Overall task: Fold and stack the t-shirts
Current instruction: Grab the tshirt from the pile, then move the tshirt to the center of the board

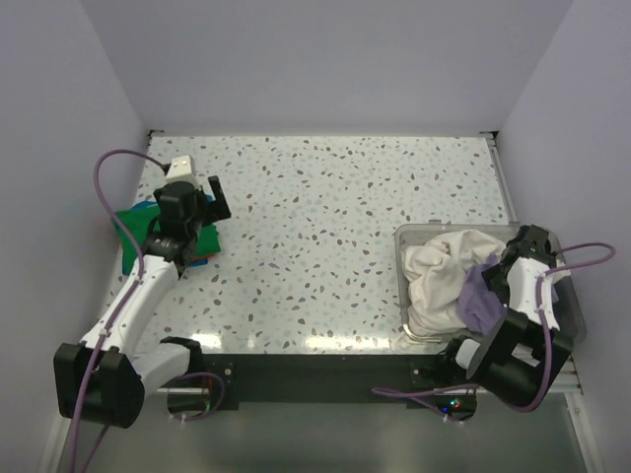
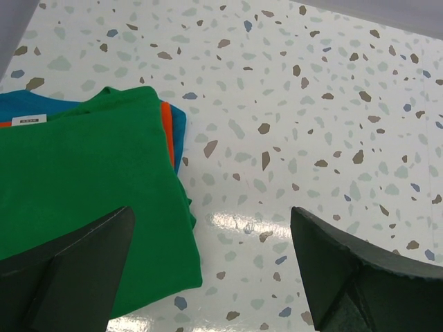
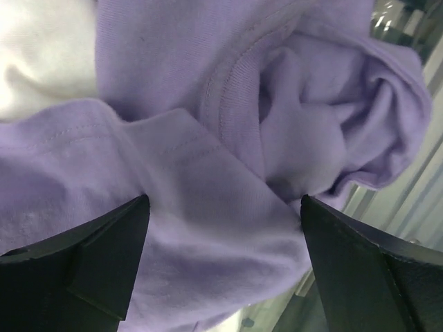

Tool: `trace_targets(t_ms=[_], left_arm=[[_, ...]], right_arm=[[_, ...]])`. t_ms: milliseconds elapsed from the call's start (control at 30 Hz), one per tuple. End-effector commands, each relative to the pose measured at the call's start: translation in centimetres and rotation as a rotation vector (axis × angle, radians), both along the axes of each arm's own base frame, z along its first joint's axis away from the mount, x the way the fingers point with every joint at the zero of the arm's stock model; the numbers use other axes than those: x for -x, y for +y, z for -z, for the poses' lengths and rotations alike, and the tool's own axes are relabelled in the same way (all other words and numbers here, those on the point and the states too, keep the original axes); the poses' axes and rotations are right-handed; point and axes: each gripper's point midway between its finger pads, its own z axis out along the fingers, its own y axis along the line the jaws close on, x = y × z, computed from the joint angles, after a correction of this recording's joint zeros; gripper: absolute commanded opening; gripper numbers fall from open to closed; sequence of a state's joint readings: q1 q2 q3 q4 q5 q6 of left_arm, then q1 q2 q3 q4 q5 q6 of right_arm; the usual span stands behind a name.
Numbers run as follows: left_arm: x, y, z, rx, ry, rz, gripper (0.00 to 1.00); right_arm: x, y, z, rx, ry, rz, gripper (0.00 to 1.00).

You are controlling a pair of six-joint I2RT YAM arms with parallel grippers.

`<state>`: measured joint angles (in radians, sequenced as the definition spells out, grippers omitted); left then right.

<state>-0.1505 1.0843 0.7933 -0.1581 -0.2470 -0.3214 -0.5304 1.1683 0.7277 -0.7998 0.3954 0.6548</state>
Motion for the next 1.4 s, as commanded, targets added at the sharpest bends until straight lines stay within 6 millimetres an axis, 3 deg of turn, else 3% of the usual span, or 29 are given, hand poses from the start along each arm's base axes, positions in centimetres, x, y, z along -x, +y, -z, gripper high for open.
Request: trace_targets(t_ms=[0,100,200,233,300,333,400,500,567,600,633,700,933,1000,1033,1100,1233,1300,1367], left_arm=[[-1.3,0.0,-2.9,0.012,-0.082,-0.005,1.00],[-1.3,0.0,-2.9,0.019,-0.084,-0.011,1.00],[-1.4,0.3,-2.8,0.019,-0.087,-0.027,1.00],[-1.4,0.3,-2.9,0.022,-0.092,-0.031,1.00],[-1.7,0.3,-3.0,0.022,-0.101,-0.031,1.00],[-1.9,0.2,-3.0,0.021,-0.103,-0.029,1.00],[-2.5,0.0,-3.4,0.017,-0.116,-0.016,1.00],[-3.5,-0.3,-3.6,0.012,-0.113,-0.004,1.00],[-4.0,-0.4,-3.7,0.013,-0.111,0.000,1.00],[-4.0,-0.4,-3.8,0.016,-0.112,-0.003,1.00],[-4.0,-0.4,-3.6,0.018,-0.108,-0.007,1.00],[-3.9,-0.1,-3.7,0.015,-0.109,-0.026,1.00],[-3.7,0.7,-4.8,0.003,-0.124,-0.065,1.00],[-3.6,0.9,-5.3,0.002,-0.135,-0.073,1.00],[-3.5,0.9,-5.3,0.002,-0.136,-0.077,1.00],[-3.4,1.0,-5.4,0.003,-0.141,-0.080,1.00],[-3.1,1.1,-5.6,-0.002,-0.143,-0.078,1.00],[-3.0,0.9,-6.1,-0.017,-0.153,-0.057,1.00],[-2.8,0.9,-6.7,-0.031,-0.165,-0.041,1.00]], right_arm=[[-1.4,-0.5,1.4,-0.007,-0.043,0.023,0.93],[-2.0,-0.4,1.8,-0.027,-0.055,0.020,0.77],[-2.6,-0.4,0.5,-0.023,-0.087,0.004,0.32],[-2.8,-0.6,-0.9,-0.002,-0.114,0.004,0.12],[-3.2,-0.9,-2.8,0.022,-0.151,0.010,0.00],[-3.9,-1.2,-5.1,0.053,-0.217,0.005,0.00],[-4.2,-1.0,-7.4,0.065,-0.272,0.005,0.00],[-5.3,-0.9,-12.2,0.112,-0.416,-0.025,0.00],[-6.3,-0.5,-16.4,0.150,-0.540,-0.076,0.00],[-6.3,-0.2,-16.7,0.150,-0.555,-0.093,0.00],[-6.6,-0.1,-18.7,0.175,-0.604,-0.111,0.00],[-6.9,0.7,-21.3,0.199,-0.673,-0.175,0.00],[-10.6,4.0,-34.4,0.293,-1.059,-0.447,0.00],[-10.9,4.6,-37.3,0.324,-1.120,-0.504,0.00],[-11.3,5.4,-40.3,0.354,-1.191,-0.564,0.00],[-11.4,6.8,-44.2,0.386,-1.272,-0.662,0.00],[-13.6,11.0,-49.7,0.297,-1.466,-0.926,0.00],[-13.5,13.0,-52.6,0.270,-1.574,-1.006,0.00],[-14.8,15.6,-53.3,0.246,-1.595,-1.096,0.00]])
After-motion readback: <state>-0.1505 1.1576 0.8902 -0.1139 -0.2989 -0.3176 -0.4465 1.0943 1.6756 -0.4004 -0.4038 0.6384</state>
